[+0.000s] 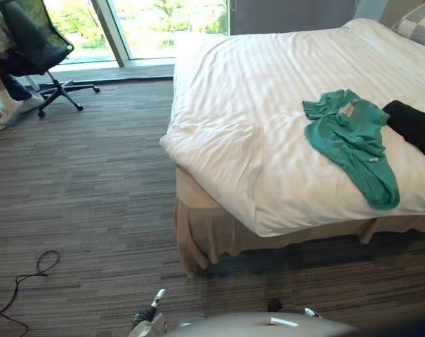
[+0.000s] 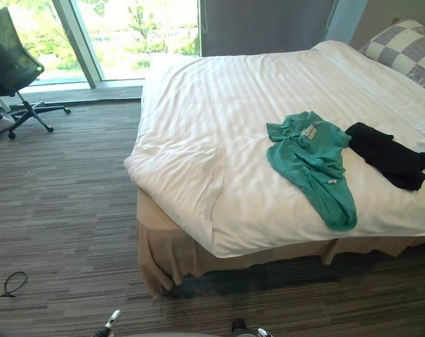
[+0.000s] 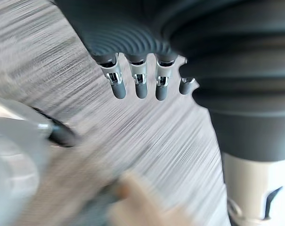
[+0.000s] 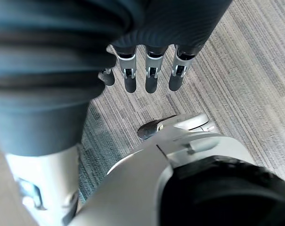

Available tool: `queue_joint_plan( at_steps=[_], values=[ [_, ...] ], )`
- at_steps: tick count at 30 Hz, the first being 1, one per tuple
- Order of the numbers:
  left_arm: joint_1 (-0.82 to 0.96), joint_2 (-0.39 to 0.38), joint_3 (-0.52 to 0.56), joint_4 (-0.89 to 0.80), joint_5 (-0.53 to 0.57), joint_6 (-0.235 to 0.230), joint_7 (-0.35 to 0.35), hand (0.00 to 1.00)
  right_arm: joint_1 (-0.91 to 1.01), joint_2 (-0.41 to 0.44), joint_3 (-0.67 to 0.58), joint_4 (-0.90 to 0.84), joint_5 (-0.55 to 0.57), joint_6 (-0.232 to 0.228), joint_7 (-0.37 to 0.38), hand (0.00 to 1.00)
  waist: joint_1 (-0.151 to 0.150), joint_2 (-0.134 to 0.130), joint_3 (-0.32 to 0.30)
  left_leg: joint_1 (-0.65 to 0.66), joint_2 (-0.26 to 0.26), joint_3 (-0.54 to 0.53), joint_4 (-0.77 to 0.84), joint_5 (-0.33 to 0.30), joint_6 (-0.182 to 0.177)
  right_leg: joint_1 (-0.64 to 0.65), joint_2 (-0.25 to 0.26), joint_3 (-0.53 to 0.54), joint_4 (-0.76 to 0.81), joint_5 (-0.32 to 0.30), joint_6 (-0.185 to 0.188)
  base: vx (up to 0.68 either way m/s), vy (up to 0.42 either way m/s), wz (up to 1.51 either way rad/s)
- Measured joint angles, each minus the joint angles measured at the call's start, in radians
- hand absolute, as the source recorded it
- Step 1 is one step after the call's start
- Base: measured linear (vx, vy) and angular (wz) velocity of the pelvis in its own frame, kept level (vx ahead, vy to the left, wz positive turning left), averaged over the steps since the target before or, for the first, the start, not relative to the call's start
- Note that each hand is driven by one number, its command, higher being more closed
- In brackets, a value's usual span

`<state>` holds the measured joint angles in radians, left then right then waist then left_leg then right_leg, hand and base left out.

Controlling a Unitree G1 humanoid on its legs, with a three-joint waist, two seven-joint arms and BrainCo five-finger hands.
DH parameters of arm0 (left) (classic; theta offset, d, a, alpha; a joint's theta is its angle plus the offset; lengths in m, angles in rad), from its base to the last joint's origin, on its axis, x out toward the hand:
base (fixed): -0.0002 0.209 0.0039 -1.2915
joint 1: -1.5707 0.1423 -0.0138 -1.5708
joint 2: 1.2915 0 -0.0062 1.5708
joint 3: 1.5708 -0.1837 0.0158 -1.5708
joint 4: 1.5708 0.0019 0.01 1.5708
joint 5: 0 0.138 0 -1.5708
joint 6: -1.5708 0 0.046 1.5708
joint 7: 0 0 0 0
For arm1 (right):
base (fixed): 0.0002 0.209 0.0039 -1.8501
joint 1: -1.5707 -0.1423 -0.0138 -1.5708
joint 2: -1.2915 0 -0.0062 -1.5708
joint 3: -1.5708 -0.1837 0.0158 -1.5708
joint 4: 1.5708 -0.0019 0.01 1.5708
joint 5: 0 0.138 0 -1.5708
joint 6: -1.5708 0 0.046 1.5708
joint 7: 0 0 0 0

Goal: Tidy the bed and pick cloth on bed and put in laundry

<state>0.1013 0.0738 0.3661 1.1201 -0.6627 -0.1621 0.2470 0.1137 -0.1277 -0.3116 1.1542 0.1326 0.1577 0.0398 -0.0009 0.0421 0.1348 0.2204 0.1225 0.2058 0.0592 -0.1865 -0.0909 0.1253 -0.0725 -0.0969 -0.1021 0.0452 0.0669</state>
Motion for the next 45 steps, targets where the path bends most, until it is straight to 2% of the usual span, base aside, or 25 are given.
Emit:
queue_joint_plan(
  at_steps=[2,3,5,8,9,10,13,14,15,18,22,23,27,29,35,37,42,45],
  values=[
    [-0.005,0.02,0.046,-0.035,-0.095,-0.056,-0.002,0.0,0.0,-0.003,-0.023,0.001,0.0,0.024,0.016,0.0,0.005,0.001,-0.016,-0.014,0.003,-0.033,-0.018,0.013,-0.003,-0.003,0.0,-0.045,0.0,-0.01,0.002,0.07,-0.043,0.46],
    [-0.009,0.024,0.058,-0.05,-0.108,-0.07,-0.002,0.0,0.0,-0.004,-0.026,0.002,0.0,0.03,0.02,0.0,0.006,0.002,-0.019,-0.017,0.005,-0.041,-0.022,0.015,-0.004,-0.003,0.001,-0.062,0.0,-0.011,0.003,0.08,-0.046,0.42],
    [-0.042,0.045,0.08,-0.091,-0.158,-0.128,-0.002,0.0,-0.01,-0.019,-0.028,0.002,0.002,0.048,0.041,0.0,0.019,0.008,-0.024,-0.028,0.011,-0.058,-0.023,0.016,-0.005,-0.003,0.005,-0.124,0.0,-0.006,0.006,0.06,-0.041,0.27],
    [-0.084,0.069,0.085,-0.137,-0.178,-0.189,0.001,0.0,-0.04,-0.043,-0.027,0.002,0.004,0.075,0.057,0.0,0.017,0.014,-0.027,-0.028,0.01,-0.068,-0.025,0.016,-0.006,0.003,0.004,-0.148,0.001,-0.003,0.01,0.04,-0.004,0.13],
    [-0.119,0.08,0.077,-0.168,-0.168,-0.233,0.02,0.0,-0.051,-0.052,-0.025,-0.001,0.016,0.086,0.061,0.0,0.016,0.013,-0.027,-0.028,0.008,-0.074,-0.025,0.016,-0.006,0.005,0.002,-0.157,0.0,0.001,0.01,0.01,0.027,0.1],
    [-0.158,0.099,0.065,-0.202,-0.153,-0.273,0.049,0.0,-0.066,-0.057,-0.02,-0.001,0.035,0.104,0.063,0.0,0.017,0.013,-0.027,-0.028,0.008,-0.075,-0.025,0.016,-0.006,0.005,0.003,-0.166,0.0,0.012,0.015,0.0,0.023,0.04],
    [-0.245,0.166,0.041,-0.29,-0.041,-0.339,0.142,0.0,-0.094,-0.057,-0.009,-0.007,0.042,0.136,0.062,0.0,0.016,0.013,-0.027,-0.028,0.004,-0.06,-0.024,0.016,-0.005,-0.003,0.001,-0.166,0.0,0.037,0.009,-0.03,0.034,-0.19],
    [-0.268,0.197,0.026,-0.318,0.007,-0.346,0.169,0.0,-0.099,-0.056,-0.003,-0.012,0.043,0.143,0.06,0.0,0.016,0.013,-0.027,-0.028,0.001,-0.051,-0.023,0.016,-0.005,-0.009,0.0,-0.165,-0.001,0.046,0.006,-0.07,0.033,-0.34],
    [-0.309,0.238,0.028,-0.374,0.103,-0.349,0.208,0.0,-0.1,-0.049,-0.001,-0.022,0.045,0.152,0.051,0.0,0.014,0.017,-0.025,-0.027,-0.002,-0.043,-0.023,0.016,-0.005,-0.017,0.0,-0.165,-0.001,0.061,0.002,-0.07,0.031,-0.3],
    [-0.367,0.299,0.026,-0.476,0.233,-0.34,0.231,0.0,-0.092,-0.037,0.0,-0.026,0.066,0.168,0.03,0.0,0.005,0.017,-0.024,-0.021,-0.006,-0.014,-0.022,0.014,-0.002,-0.029,0.0,-0.161,-0.001,0.079,-0.003,-0.08,0.025,-0.34],
    [-0.404,0.38,0.01,-0.56,0.406,-0.246,0.208,0.0,-0.057,-0.031,-0.003,-0.041,0.071,0.165,0.003,0.0,-0.012,0.023,-0.023,-0.004,-0.015,0.047,-0.022,0.007,0.0,-0.047,0.0,-0.122,-0.001,0.079,-0.003,-0.08,-0.017,-0.5],
    [-0.427,0.392,-0.023,-0.575,0.471,-0.208,0.19,0.0,-0.035,-0.029,-0.008,-0.046,0.071,0.162,-0.005,0.0,-0.012,0.028,-0.018,0.005,-0.016,0.064,-0.022,0.006,0.001,-0.049,0.002,-0.108,-0.001,0.079,-0.003,-0.07,-0.034,-0.34],
    [-0.465,0.424,-0.109,-0.588,0.629,-0.12,0.182,0.0,0.002,-0.029,-0.021,-0.065,0.068,0.16,-0.005,0.0,-0.036,0.031,-0.015,0.005,-0.017,0.093,-0.02,0.003,0.003,-0.066,0.005,-0.078,-0.001,0.077,-0.005,-0.07,-0.029,-0.31],
    [-0.503,0.455,-0.174,-0.586,0.714,-0.04,0.175,0.0,0.015,-0.026,-0.021,-0.073,0.061,0.156,-0.004,0.0,-0.045,0.032,-0.01,0.003,-0.017,0.122,-0.021,0.002,0.003,-0.084,0.01,-0.055,-0.001,0.081,-0.011,-0.06,-0.034,-0.39],
    [-0.64,0.501,-0.297,-0.521,0.86,0.102,0.174,0.0,0.06,-0.006,-0.032,-0.098,0.059,0.152,-0.004,0.0,-0.071,0.032,-0.005,-0.01,-0.011,0.17,-0.024,-0.002,-0.002,-0.126,0.029,-0.012,-0.001,0.087,-0.022,-0.02,-0.018,-0.26],
    [-0.715,0.508,-0.335,-0.461,0.955,0.183,0.186,0.0,0.055,-0.004,-0.031,-0.116,0.058,0.152,-0.004,0.0,-0.091,0.038,0.006,-0.048,-0.015,0.185,-0.021,0.0,-0.001,-0.171,0.03,0.005,0.0,0.096,-0.026,0.01,-0.012,-0.21],
    [-0.843,0.508,-0.36,-0.369,0.97,0.292,0.264,0.0,-0.003,-0.009,-0.024,-0.138,0.062,0.144,-0.008,0.0,-0.125,0.062,0.092,-0.124,-0.027,0.226,-0.02,0.003,0.003,-0.269,0.028,0.042,0.006,0.118,-0.032,0.0,-0.006,-0.25],
    [-0.924,0.507,-0.378,-0.359,0.969,0.333,0.308,0.0,-0.045,-0.009,0.003,-0.154,0.069,0.126,-0.02,0.0,-0.149,0.059,0.146,-0.18,-0.037,0.226,-0.016,0.014,0.009,-0.333,0.019,0.072,0.006,0.137,-0.034,0.01,-0.013,-0.21]
  ],
)
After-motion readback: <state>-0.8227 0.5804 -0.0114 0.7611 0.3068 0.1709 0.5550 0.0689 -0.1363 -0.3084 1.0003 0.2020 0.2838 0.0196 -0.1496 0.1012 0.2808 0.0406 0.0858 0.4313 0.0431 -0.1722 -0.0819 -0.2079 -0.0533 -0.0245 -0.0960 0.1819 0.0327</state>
